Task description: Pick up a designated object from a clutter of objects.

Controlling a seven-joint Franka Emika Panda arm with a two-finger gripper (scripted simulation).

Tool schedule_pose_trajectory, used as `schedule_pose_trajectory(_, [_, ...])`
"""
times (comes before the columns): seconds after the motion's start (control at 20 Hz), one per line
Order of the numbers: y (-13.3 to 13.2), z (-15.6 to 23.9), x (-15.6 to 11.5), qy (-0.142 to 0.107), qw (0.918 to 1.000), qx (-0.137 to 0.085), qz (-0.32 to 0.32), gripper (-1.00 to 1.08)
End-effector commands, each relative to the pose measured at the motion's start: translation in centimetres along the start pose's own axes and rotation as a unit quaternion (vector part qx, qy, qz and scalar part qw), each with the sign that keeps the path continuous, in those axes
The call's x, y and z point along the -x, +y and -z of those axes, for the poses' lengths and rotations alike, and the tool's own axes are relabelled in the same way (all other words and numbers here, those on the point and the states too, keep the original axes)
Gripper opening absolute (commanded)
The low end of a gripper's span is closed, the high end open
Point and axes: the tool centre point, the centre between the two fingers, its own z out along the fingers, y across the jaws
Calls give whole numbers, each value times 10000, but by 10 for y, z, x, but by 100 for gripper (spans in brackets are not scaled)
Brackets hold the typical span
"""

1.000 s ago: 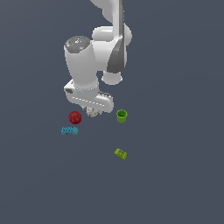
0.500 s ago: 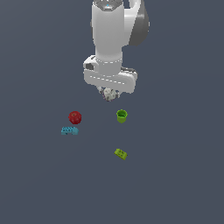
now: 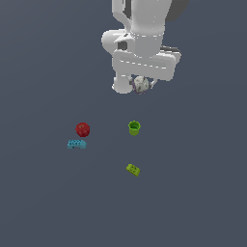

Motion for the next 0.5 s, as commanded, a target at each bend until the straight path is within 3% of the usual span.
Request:
schedule_pose_trajectory(0.0, [-11,13,9,-2,10000,-5,-4,-100])
schedule_pose_trajectory(0.45, [-30,32,22,-6,10000,-15,-3,-100])
